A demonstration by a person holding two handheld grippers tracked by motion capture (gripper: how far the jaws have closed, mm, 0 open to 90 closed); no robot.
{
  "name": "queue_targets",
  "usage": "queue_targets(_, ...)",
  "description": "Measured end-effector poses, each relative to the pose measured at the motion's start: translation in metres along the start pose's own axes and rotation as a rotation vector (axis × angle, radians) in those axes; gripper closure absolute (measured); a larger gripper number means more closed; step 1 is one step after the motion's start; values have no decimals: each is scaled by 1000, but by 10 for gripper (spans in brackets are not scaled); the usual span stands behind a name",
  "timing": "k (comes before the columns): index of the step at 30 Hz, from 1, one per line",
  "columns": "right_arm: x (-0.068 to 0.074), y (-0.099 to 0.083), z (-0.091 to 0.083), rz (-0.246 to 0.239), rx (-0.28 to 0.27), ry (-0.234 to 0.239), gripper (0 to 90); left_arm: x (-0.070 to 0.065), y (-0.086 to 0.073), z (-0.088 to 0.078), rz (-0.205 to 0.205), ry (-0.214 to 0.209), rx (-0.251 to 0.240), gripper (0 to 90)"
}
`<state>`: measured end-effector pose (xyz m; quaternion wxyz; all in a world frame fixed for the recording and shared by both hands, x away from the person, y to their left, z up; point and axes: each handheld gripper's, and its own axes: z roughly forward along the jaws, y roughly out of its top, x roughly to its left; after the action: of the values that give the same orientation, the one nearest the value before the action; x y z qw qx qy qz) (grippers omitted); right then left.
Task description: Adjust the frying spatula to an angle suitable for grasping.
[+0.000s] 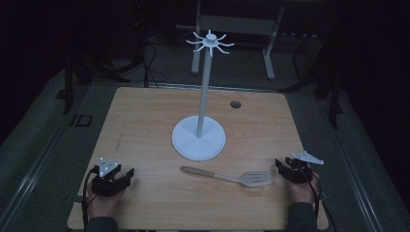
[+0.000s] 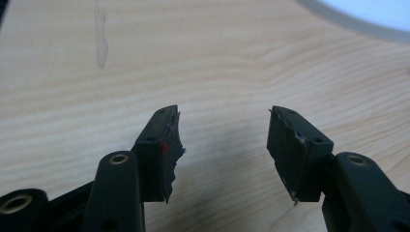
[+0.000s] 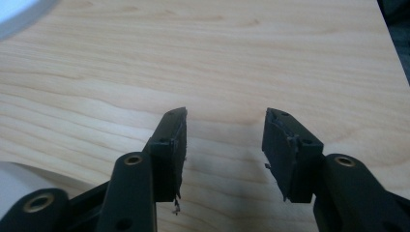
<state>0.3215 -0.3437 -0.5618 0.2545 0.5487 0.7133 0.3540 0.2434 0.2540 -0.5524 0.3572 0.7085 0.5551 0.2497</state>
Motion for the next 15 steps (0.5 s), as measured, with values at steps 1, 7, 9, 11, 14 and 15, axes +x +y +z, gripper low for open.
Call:
queue_targets(1, 2, 1, -1, -2, -4, 4, 500, -1, 0, -1, 2, -2, -4, 464)
queue_targets(7, 13, 9, -15, -56, -40, 30, 483, -2, -1, -6, 9, -19, -39, 464)
queue_targets(9, 16, 15, -22, -68, -58, 41, 485, -2, -2, -7, 6, -25, -46, 464)
queue_targets(11, 20, 21, -28, -81, -76, 59, 491, -2, -2, -6, 1, -31, -40, 464)
queue_targets(14, 26, 28, -35, -108, -93, 81, 491, -3, -2, -6, 1, -38, -32, 472)
queue_targets(15, 28, 31, -38, -114, -97, 89, 500, -3, -2, -6, 0, -43, -29, 479)
